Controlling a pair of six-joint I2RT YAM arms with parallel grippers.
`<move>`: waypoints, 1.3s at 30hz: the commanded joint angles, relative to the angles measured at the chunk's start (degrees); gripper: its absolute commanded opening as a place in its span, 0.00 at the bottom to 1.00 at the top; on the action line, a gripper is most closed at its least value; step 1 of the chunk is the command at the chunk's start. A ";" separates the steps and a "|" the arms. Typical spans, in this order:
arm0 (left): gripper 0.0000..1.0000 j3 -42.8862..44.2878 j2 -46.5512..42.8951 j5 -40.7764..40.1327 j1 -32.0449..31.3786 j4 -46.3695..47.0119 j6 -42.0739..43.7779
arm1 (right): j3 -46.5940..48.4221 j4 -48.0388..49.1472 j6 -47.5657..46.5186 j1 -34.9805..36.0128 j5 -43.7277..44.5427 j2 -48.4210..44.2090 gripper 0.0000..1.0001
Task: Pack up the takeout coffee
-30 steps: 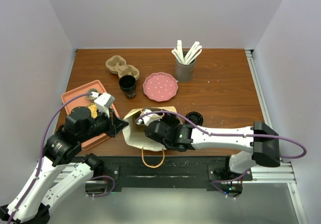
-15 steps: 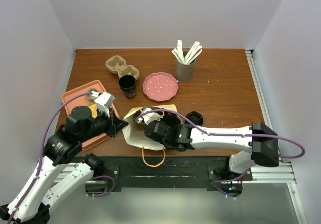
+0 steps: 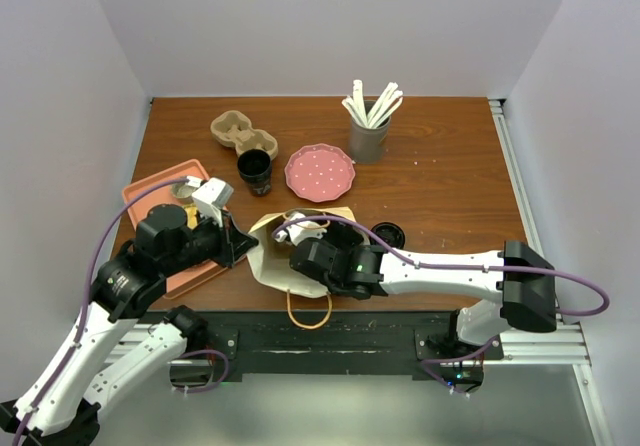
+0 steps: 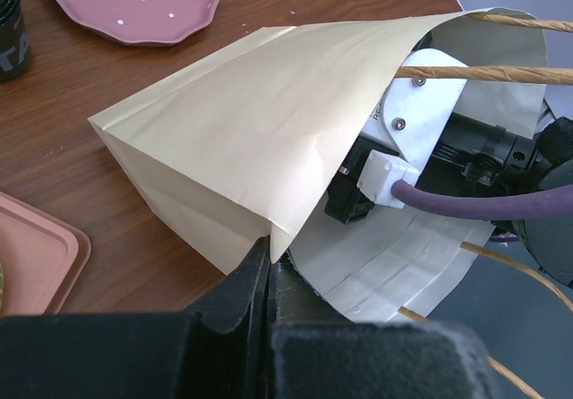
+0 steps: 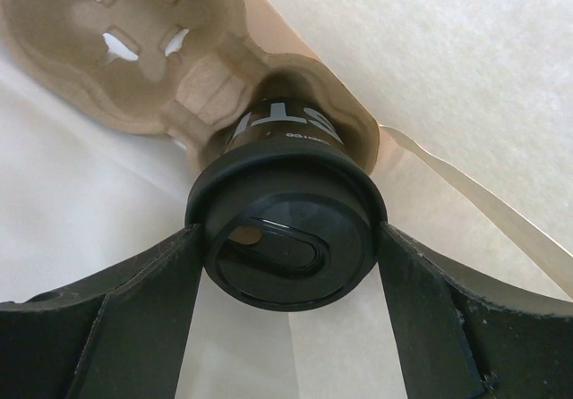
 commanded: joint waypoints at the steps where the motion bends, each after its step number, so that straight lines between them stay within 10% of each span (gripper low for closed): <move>1: 0.00 3.23 0.45 0.87 0.06 0.26 -0.04 | 2.20 -1.77 2.05 -1.13 4.02 -2.57 0.80; 39: 0.01 2.18 -0.42 -0.27 0.06 0.26 -3.30 | 2.29 -4.32 0.39 -1.13 1.91 -9.25 0.99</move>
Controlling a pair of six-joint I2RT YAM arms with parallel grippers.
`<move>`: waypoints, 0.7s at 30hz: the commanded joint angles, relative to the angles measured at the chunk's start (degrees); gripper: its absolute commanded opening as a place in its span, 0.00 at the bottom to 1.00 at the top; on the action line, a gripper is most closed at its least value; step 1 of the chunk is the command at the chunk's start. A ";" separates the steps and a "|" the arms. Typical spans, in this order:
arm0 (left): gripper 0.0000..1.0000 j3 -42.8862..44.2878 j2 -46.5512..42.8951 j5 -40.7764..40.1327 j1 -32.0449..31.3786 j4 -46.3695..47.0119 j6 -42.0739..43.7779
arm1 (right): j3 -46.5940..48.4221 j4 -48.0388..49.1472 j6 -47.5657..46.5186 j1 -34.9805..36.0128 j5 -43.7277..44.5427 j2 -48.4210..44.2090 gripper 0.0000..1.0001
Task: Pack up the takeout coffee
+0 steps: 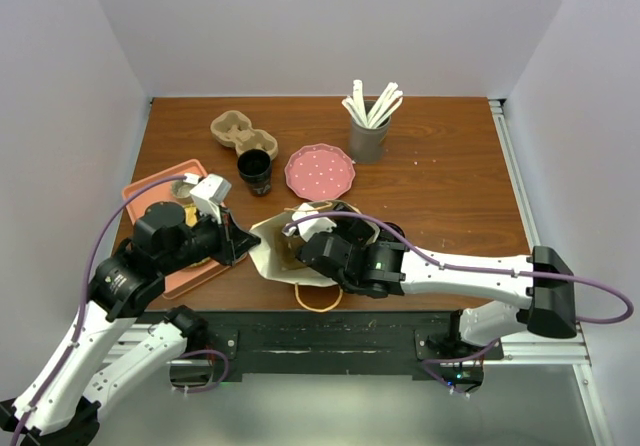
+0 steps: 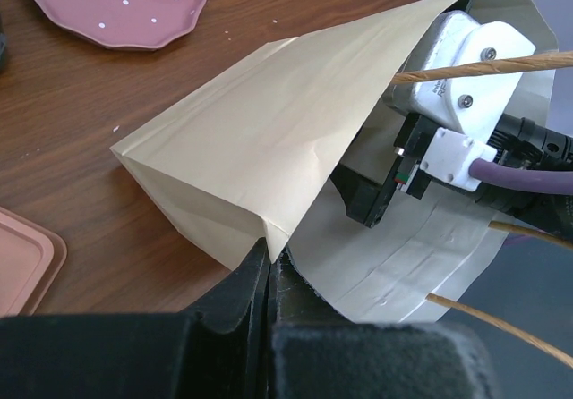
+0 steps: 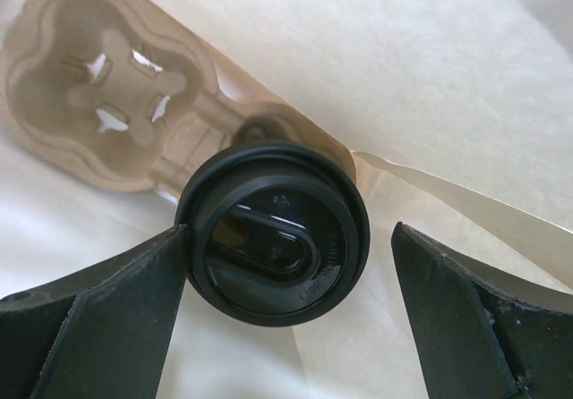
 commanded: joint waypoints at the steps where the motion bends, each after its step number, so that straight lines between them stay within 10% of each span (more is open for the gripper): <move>1: 0.01 0.06 -1.54 -1.08 0.06 0.17 -0.02 | 1.57 -1.02 0.78 -0.98 2.21 -3.28 0.99; 21: 0.00 -0.82 -1.89 -1.34 0.15 -0.53 0.42 | 2.53 -0.06 0.07 -0.98 4.41 -3.72 0.99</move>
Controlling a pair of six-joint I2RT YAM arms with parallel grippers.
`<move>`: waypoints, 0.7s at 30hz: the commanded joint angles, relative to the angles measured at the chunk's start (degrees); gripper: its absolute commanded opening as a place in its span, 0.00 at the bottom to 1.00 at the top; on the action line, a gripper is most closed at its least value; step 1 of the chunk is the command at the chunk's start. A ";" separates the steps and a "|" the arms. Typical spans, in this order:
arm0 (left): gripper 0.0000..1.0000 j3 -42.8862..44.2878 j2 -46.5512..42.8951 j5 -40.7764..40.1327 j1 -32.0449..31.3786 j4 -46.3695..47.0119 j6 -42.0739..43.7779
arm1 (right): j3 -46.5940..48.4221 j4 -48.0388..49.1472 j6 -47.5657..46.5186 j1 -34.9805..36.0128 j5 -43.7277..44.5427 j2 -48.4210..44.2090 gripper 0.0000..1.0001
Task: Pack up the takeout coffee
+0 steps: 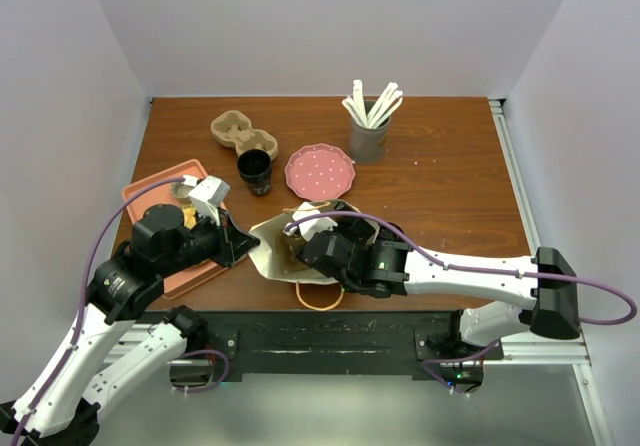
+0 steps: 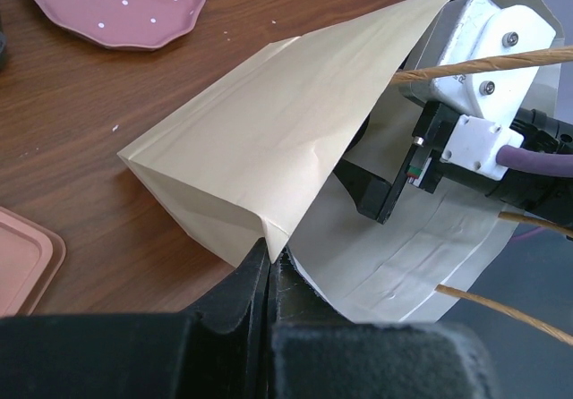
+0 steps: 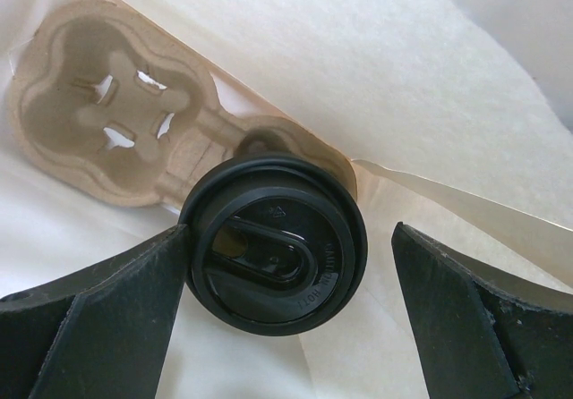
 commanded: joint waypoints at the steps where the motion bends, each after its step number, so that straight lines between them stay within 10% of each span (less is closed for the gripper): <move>1: 0.00 -0.19 -0.80 -1.32 0.10 -0.44 0.73 | 2.43 -0.32 0.82 -1.00 5.37 -2.45 0.99; 21: 0.00 -0.01 -0.45 -1.23 0.10 -0.53 1.43 | 4.45 -0.14 0.99 -0.91 6.60 -2.28 0.99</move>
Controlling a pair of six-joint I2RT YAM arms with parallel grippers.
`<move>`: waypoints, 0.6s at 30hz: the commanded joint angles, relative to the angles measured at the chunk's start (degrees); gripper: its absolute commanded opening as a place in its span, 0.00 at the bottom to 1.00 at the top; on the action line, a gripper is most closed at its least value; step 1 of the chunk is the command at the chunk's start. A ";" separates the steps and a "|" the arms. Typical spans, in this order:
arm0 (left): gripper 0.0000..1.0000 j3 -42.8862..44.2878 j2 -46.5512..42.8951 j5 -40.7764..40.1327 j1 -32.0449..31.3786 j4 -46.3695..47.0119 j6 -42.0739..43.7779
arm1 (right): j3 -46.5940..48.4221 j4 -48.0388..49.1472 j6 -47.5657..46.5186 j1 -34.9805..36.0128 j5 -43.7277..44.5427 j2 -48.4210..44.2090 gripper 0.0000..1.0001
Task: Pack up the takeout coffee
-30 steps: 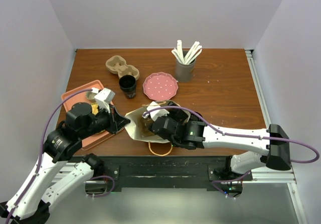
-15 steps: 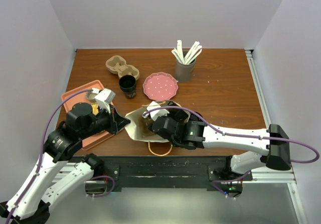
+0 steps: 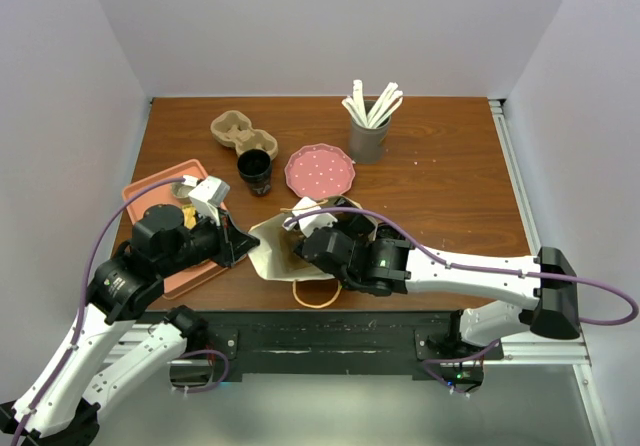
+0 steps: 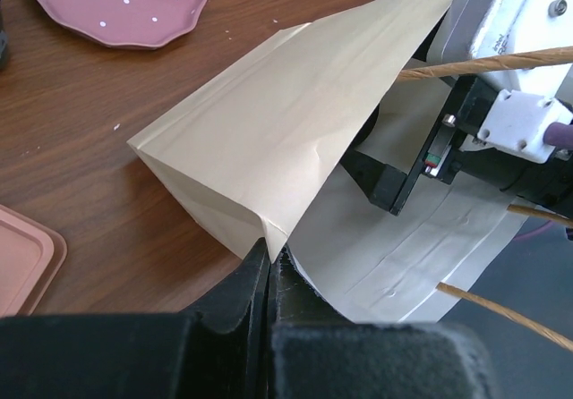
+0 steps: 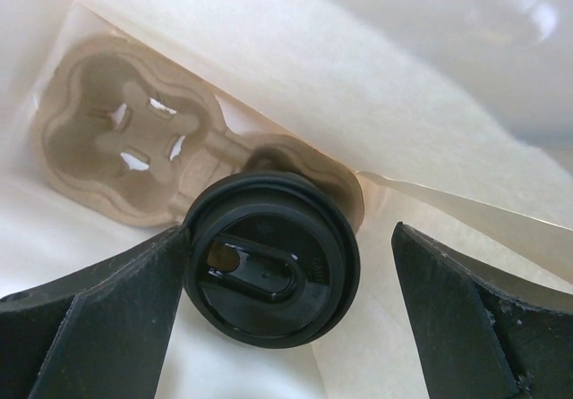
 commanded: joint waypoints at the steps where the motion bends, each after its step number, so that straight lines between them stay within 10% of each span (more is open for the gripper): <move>1: 0.00 0.36 -0.29 -1.19 0.19 -0.47 1.47 | 2.70 -0.21 0.99 -0.89 5.12 -2.17 0.99; 18: 0.00 2.03 0.94 -2.59 0.19 -2.13 2.35 | 3.05 0.49 2.22 -0.89 3.27 -2.43 0.99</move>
